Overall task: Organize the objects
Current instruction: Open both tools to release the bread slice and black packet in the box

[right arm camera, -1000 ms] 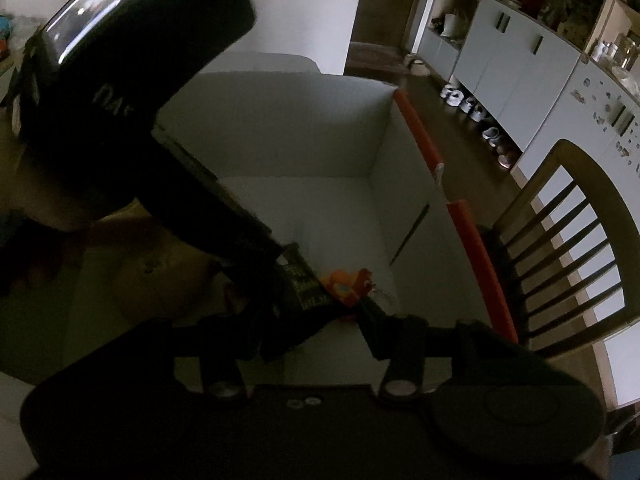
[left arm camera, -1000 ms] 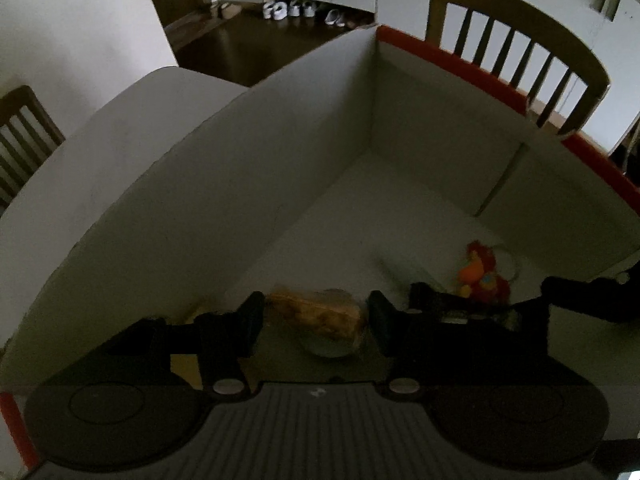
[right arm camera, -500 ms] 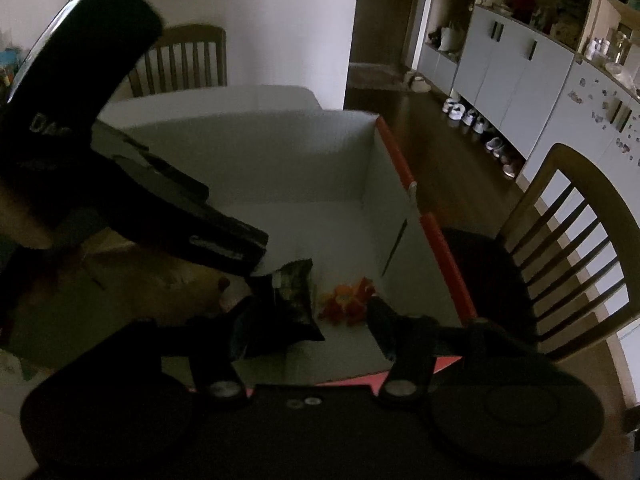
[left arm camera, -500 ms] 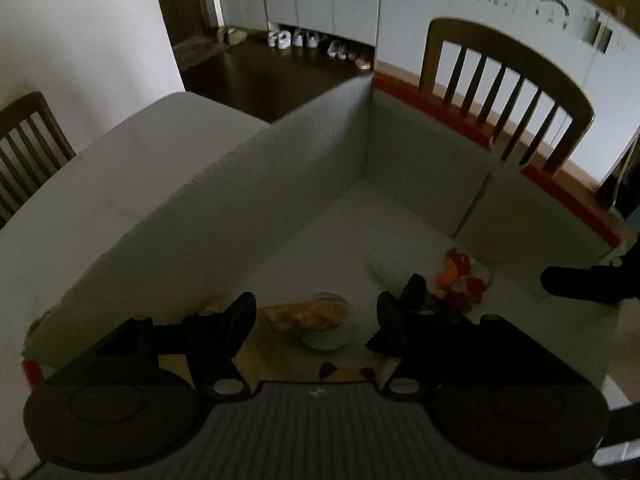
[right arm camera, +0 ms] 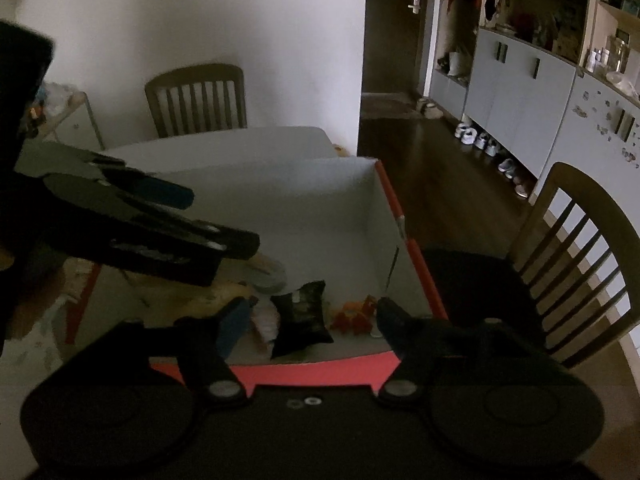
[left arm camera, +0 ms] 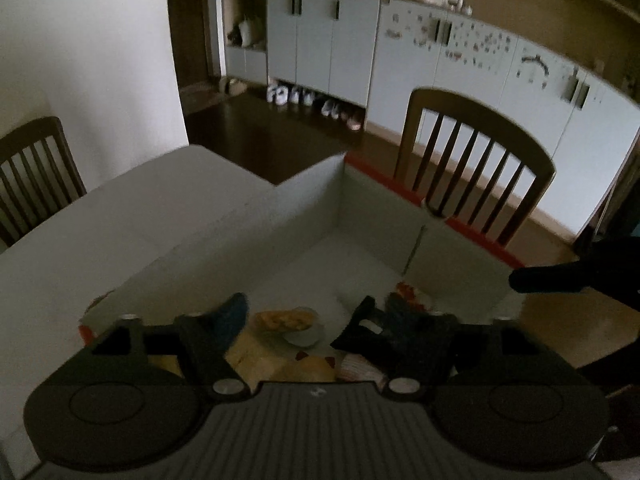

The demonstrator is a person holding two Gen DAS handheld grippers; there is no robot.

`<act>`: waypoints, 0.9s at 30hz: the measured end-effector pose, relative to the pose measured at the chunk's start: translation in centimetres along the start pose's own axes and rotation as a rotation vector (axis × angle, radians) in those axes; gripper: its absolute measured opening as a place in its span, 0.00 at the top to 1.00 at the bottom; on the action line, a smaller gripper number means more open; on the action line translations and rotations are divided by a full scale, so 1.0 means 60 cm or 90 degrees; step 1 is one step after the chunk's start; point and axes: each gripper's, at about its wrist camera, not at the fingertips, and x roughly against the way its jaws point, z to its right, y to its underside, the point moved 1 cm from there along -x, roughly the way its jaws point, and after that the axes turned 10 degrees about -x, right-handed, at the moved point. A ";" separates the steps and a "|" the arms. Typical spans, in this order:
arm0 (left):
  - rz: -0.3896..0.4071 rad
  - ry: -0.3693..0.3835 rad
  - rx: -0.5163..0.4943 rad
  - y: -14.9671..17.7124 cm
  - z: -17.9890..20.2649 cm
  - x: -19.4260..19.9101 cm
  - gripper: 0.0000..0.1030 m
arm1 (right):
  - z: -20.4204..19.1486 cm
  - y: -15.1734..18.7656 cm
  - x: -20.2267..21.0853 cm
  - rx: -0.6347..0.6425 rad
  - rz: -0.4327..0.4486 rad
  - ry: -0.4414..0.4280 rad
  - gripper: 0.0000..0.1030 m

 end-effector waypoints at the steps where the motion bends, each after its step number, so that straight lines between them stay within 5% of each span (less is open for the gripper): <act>1: 0.009 0.002 0.001 0.003 0.001 0.011 0.22 | -0.002 0.000 0.006 -0.001 0.004 -0.002 0.30; 11: 0.072 -0.007 0.013 0.045 -0.005 0.114 0.22 | -0.021 0.003 0.065 -0.015 0.049 -0.025 0.16; 27: 0.093 -0.008 0.051 0.156 -0.050 0.226 0.11 | -0.112 0.022 0.083 -0.040 0.064 -0.024 0.14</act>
